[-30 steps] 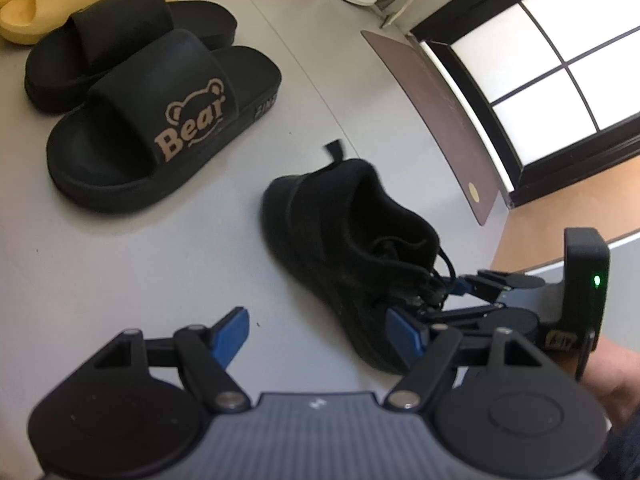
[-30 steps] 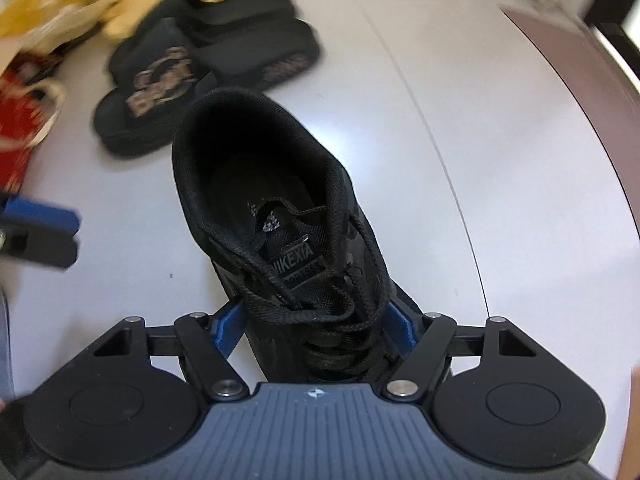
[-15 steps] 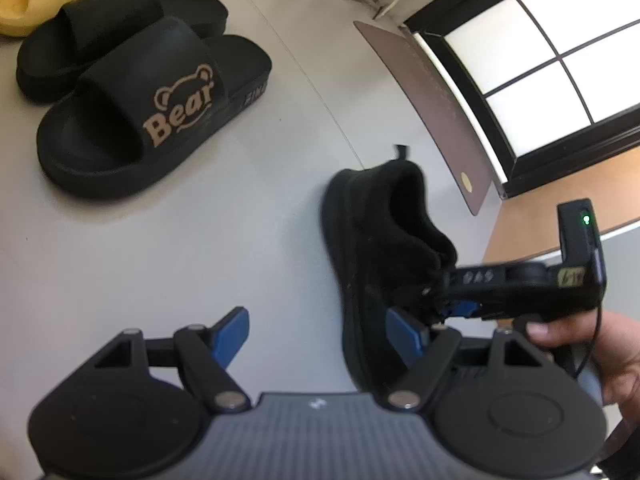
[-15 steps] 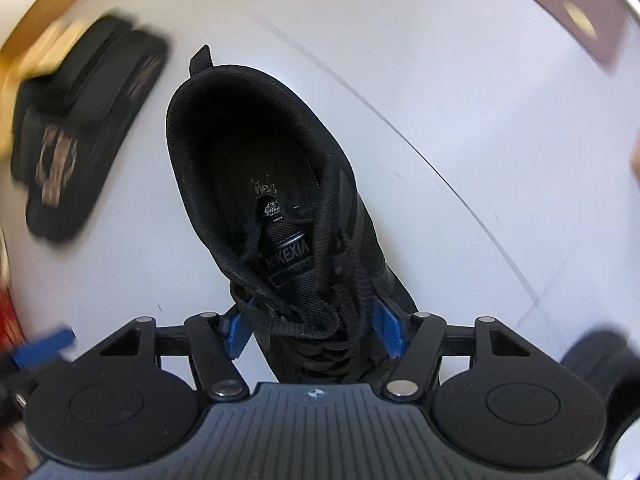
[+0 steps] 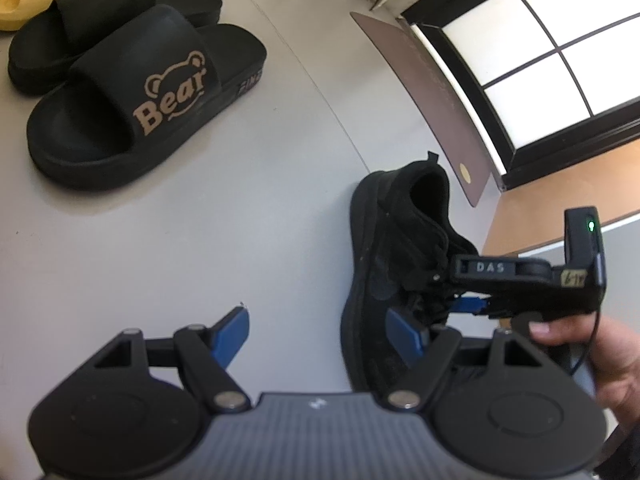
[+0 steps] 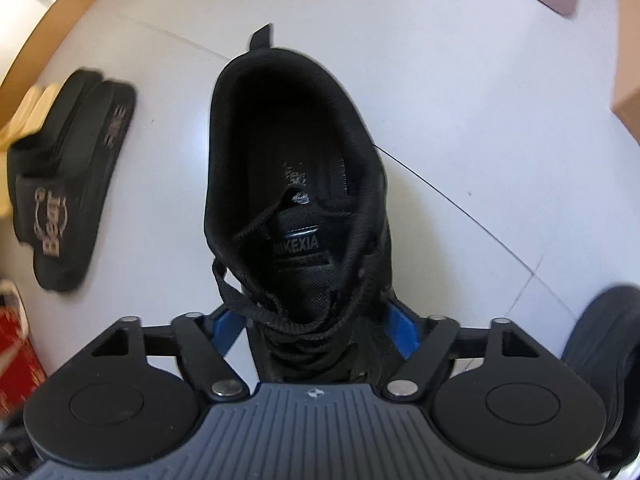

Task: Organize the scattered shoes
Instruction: 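Carry the black sneaker beside the other sneaker with the right gripper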

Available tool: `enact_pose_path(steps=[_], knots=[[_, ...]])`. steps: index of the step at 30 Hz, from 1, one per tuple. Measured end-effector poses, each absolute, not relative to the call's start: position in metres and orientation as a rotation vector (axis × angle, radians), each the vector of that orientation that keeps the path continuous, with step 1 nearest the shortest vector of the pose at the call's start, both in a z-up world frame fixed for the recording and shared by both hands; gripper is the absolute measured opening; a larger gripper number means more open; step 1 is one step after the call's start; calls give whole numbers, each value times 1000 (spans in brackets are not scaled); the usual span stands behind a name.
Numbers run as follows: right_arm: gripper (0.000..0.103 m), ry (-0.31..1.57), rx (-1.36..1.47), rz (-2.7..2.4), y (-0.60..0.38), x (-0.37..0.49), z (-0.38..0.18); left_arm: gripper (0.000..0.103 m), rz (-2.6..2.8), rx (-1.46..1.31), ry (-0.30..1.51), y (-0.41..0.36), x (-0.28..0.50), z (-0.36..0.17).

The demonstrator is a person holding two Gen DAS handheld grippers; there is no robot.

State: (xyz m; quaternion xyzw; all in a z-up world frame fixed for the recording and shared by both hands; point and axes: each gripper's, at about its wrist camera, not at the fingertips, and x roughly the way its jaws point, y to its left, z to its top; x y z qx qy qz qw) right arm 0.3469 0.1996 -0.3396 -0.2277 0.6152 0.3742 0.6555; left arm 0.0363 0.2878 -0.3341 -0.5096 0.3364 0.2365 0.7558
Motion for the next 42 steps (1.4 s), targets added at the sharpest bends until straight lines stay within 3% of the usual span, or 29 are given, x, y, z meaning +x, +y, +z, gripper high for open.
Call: enact_pose_path(steps=[7, 10, 18, 42], knots=[[86, 1293, -534, 935, 196, 347, -345, 77, 519, -1104, 745, 286, 48, -337], [77, 1266, -536, 930, 195, 341, -345, 77, 524, -1105, 752, 286, 50, -339], [70, 1313, -454, 809, 182, 344, -336, 77, 519, -1097, 772, 282, 55, -342], [67, 1335, -116, 308, 108, 353, -337, 77, 461, -1143, 782, 286, 56, -349]])
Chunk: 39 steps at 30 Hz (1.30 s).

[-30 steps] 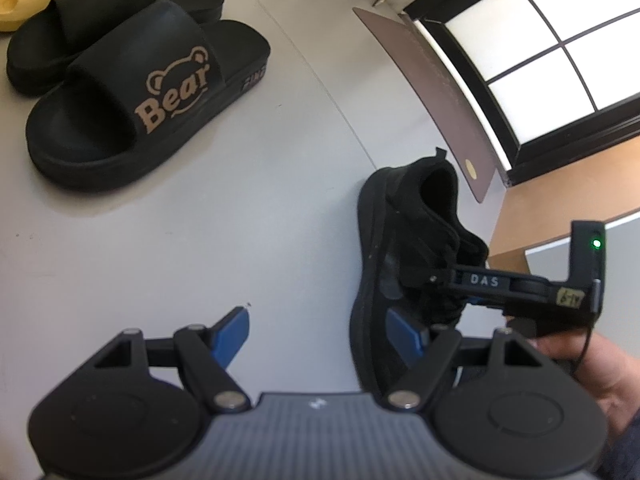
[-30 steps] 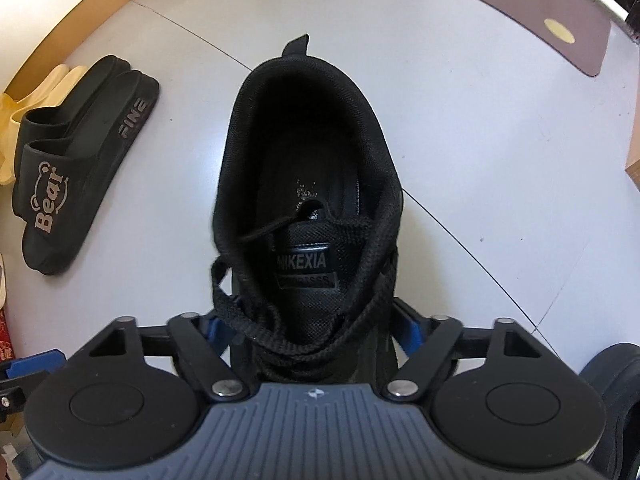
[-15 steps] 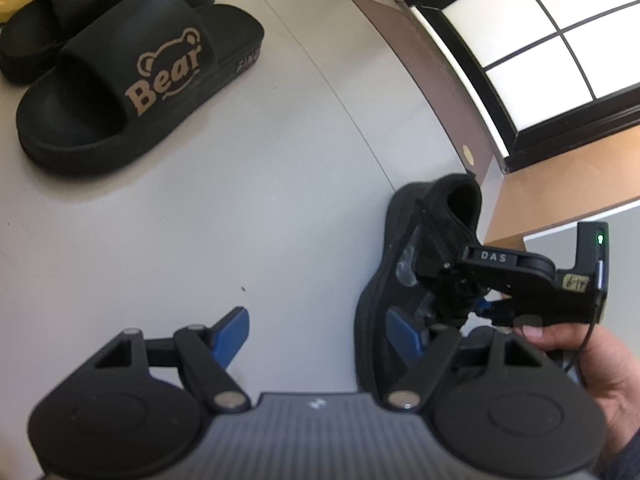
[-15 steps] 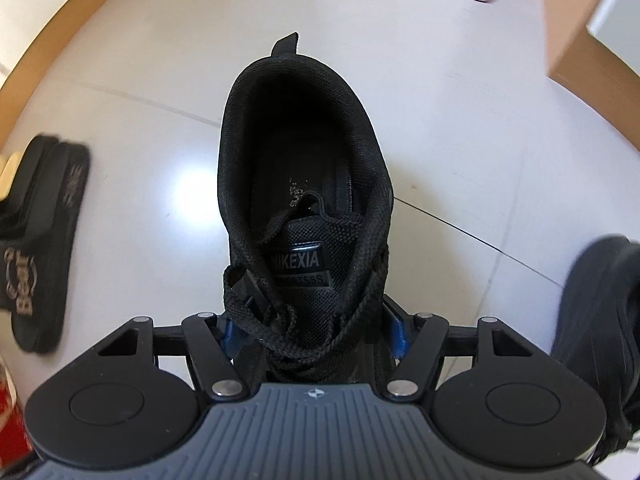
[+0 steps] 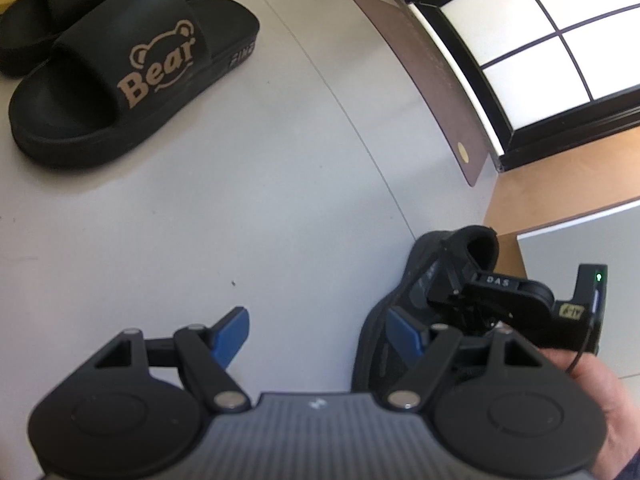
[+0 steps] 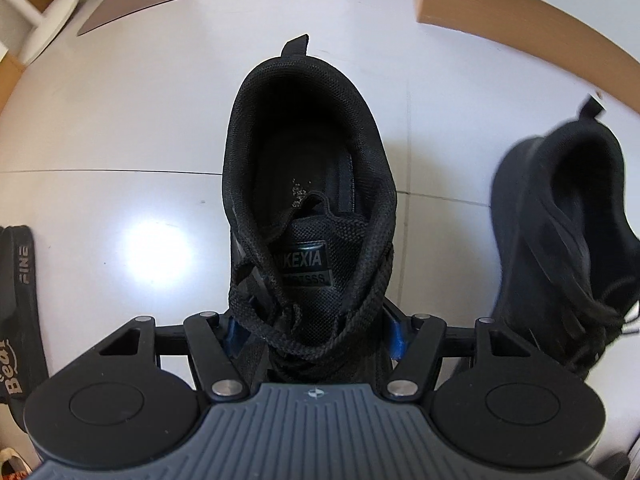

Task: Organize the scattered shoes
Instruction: 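Carry the black sneaker beside the other sneaker with the right gripper, then lower the sneaker to the floor and open the right gripper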

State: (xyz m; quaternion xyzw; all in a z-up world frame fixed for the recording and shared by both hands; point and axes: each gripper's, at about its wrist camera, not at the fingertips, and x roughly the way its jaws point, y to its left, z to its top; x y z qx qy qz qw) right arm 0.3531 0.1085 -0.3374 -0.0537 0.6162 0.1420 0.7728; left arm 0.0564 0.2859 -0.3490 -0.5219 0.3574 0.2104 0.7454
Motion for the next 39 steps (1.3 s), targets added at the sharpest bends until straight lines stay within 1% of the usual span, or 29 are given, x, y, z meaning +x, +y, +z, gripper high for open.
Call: enact_pose_path(steps=[9, 12, 19, 22, 25, 30, 39], knots=[[67, 1338, -55, 235, 96, 354, -342, 77, 439, -1154, 789, 285, 73, -352], [67, 1353, 5, 190, 88, 359, -343, 77, 438, -1155, 792, 284, 74, -353], [67, 1333, 3, 178, 89, 355, -345, 77, 440, -1154, 796, 286, 78, -355], [69, 1335, -27, 205, 101, 332, -325, 77, 437, -1151, 796, 285, 81, -355], [72, 1338, -42, 230, 105, 331, -325, 77, 431, -1148, 797, 284, 88, -355], [73, 1318, -68, 282, 113, 319, -310, 77, 426, -1145, 803, 281, 89, -356], [72, 1192, -121, 363, 91, 287, -240, 77, 413, -1124, 803, 275, 89, -350]])
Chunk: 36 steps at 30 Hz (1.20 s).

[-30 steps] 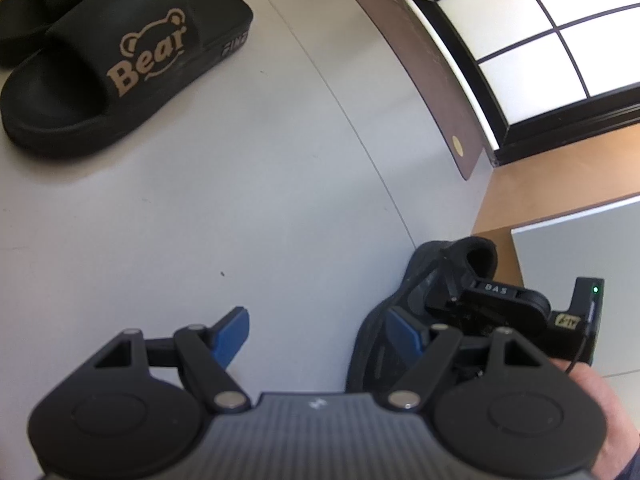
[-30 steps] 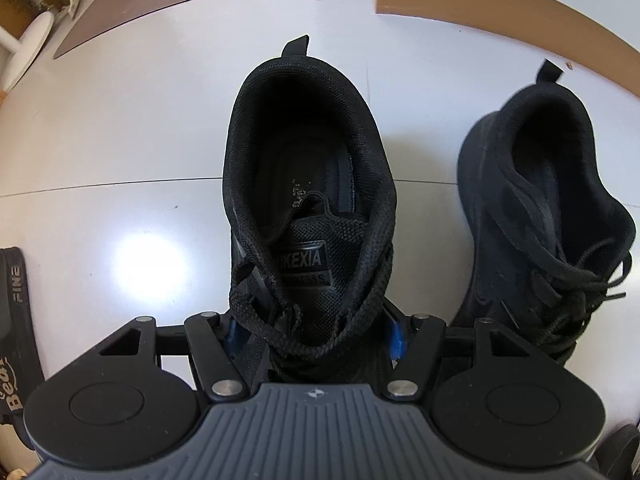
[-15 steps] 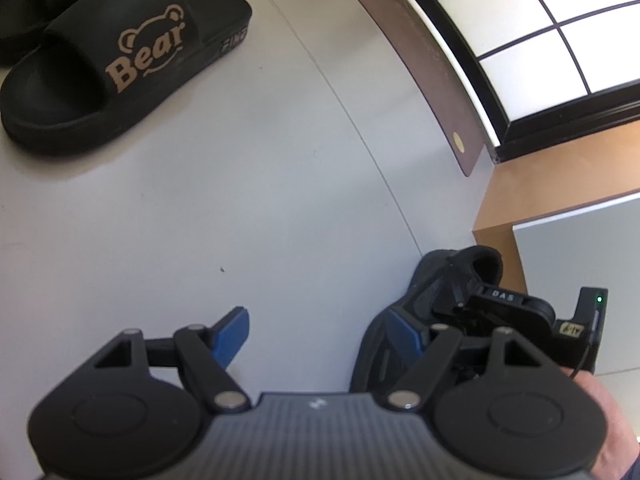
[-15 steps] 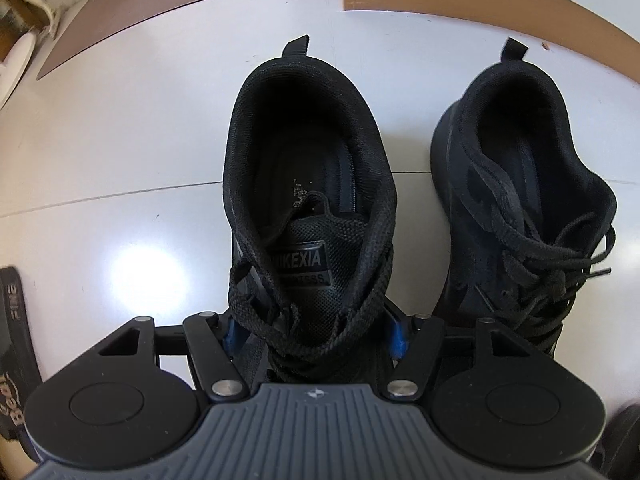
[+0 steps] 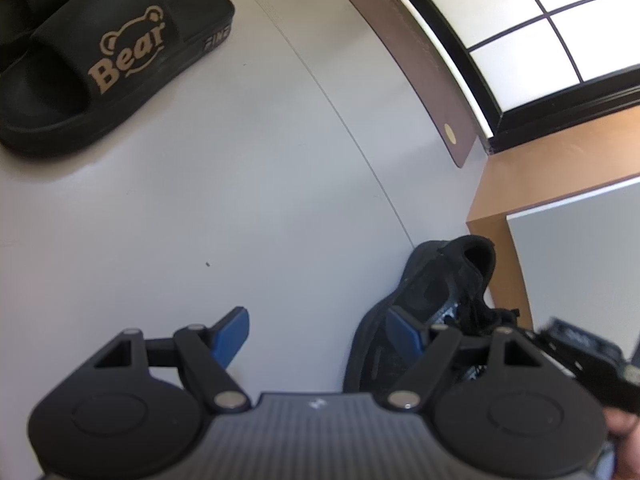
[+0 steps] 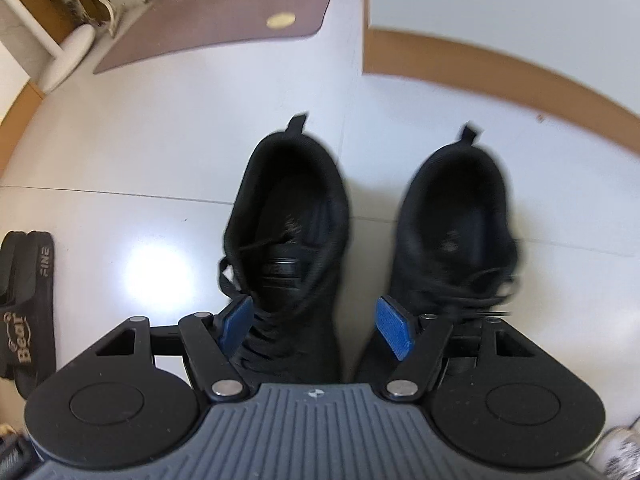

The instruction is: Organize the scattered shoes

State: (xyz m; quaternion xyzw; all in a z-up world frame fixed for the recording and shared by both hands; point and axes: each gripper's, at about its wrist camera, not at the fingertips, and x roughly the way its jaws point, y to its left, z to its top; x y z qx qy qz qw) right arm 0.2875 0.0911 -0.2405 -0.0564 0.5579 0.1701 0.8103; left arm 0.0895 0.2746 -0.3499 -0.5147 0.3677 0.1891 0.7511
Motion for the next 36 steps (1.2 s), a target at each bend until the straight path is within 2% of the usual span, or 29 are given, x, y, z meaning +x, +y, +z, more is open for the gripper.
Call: enact_pose_path(steps=[8, 10, 15, 17, 19, 23, 25, 34, 36], knots=[[72, 1143, -112, 337, 31, 267, -197, 77, 396, -1096, 815, 263, 92, -344], [73, 1146, -102, 329, 21, 269, -202, 77, 384, -1083, 816, 257, 95, -341], [74, 1172, -75, 306, 0, 303, -249, 77, 379, -1061, 821, 249, 97, -339], [81, 1162, -78, 295, 0, 308, -263, 77, 383, -1055, 826, 248, 97, -340], [93, 1147, -91, 267, 2, 313, -277, 77, 391, -1052, 831, 248, 98, -341], [98, 1141, -95, 266, -30, 328, -284, 77, 398, -1043, 837, 249, 99, -343], [99, 1148, -102, 264, -56, 325, -284, 77, 399, -1037, 842, 249, 101, -344], [99, 1147, -113, 302, -47, 330, -328, 77, 395, -1018, 863, 247, 103, -346], [95, 1149, -107, 312, -45, 332, -332, 77, 394, -1019, 861, 245, 103, -347]])
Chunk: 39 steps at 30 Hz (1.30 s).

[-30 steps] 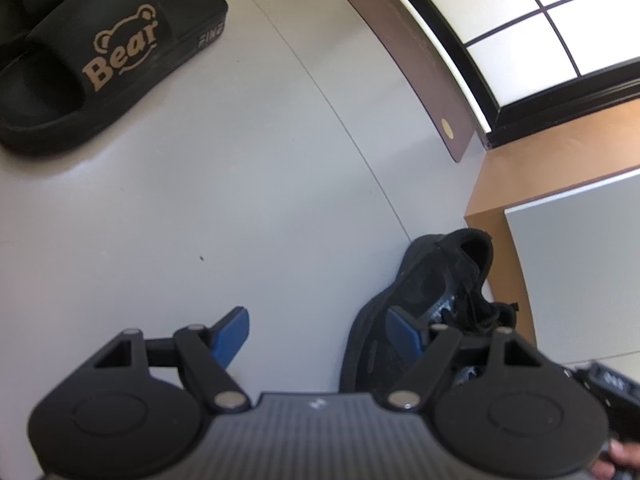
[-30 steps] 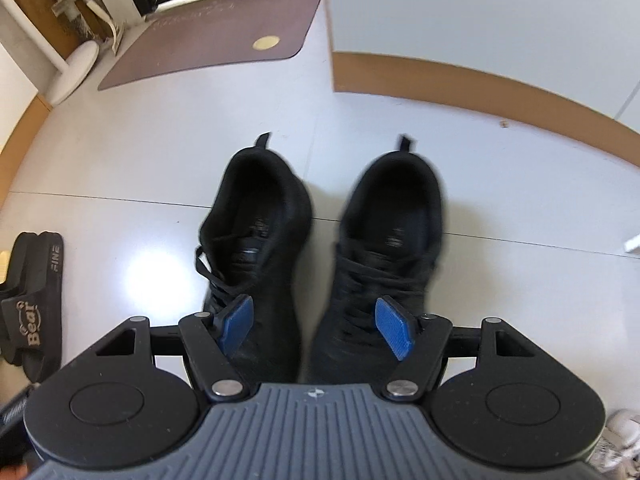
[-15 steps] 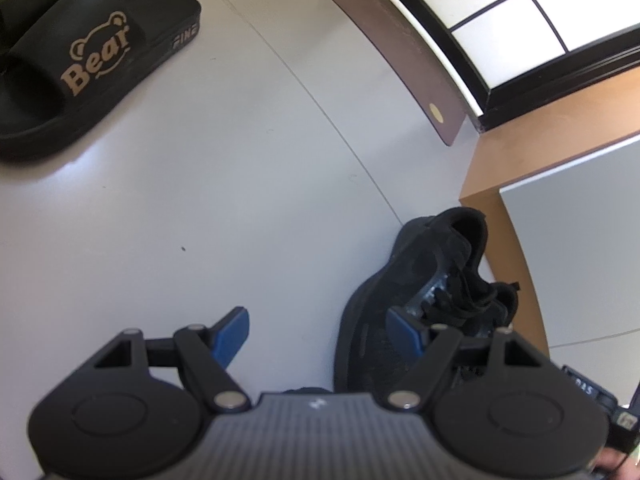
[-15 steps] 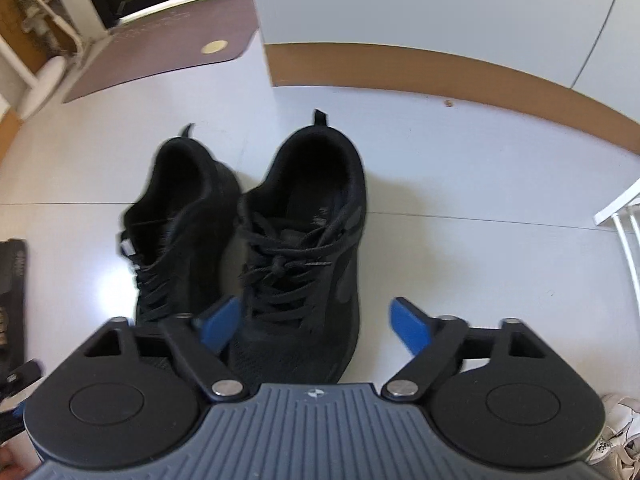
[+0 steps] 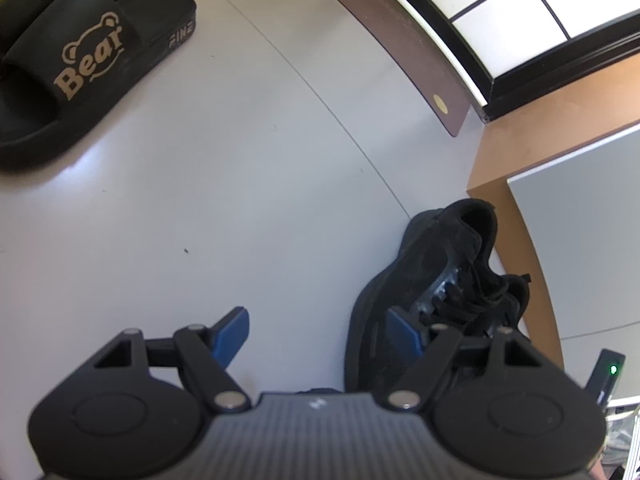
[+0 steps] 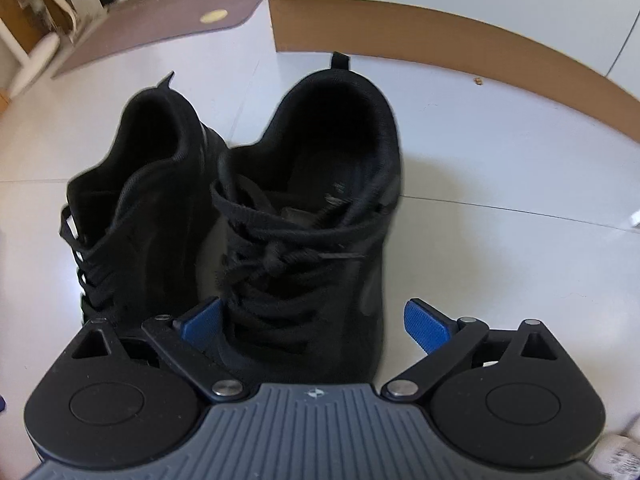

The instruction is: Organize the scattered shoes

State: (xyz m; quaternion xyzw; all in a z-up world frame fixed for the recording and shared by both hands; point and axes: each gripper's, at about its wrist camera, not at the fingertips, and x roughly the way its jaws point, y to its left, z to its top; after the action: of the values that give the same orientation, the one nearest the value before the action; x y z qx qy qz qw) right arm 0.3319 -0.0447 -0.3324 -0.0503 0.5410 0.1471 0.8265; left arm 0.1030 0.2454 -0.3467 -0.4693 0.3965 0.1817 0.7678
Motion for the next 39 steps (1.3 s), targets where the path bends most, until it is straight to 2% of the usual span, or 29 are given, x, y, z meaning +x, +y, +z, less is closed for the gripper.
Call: enact_pose_path(steps=[1, 10, 18, 24, 34, 39], knots=[[87, 1151, -113, 332, -42, 332, -337, 77, 389, -1016, 865, 251, 104, -346], [77, 1135, -151, 400, -35, 327, -340, 77, 373, -1014, 883, 266, 105, -342], [76, 1125, -244, 498, -21, 325, -341, 77, 369, -1013, 883, 266, 101, -340], [80, 1154, -214, 480, -18, 328, -336, 77, 355, -984, 890, 260, 101, -331], [83, 1135, -92, 449, -32, 305, -299, 78, 308, -885, 942, 234, 109, -304], [84, 1055, -42, 433, -41, 281, -265, 75, 311, -846, 1041, 217, 116, -292]])
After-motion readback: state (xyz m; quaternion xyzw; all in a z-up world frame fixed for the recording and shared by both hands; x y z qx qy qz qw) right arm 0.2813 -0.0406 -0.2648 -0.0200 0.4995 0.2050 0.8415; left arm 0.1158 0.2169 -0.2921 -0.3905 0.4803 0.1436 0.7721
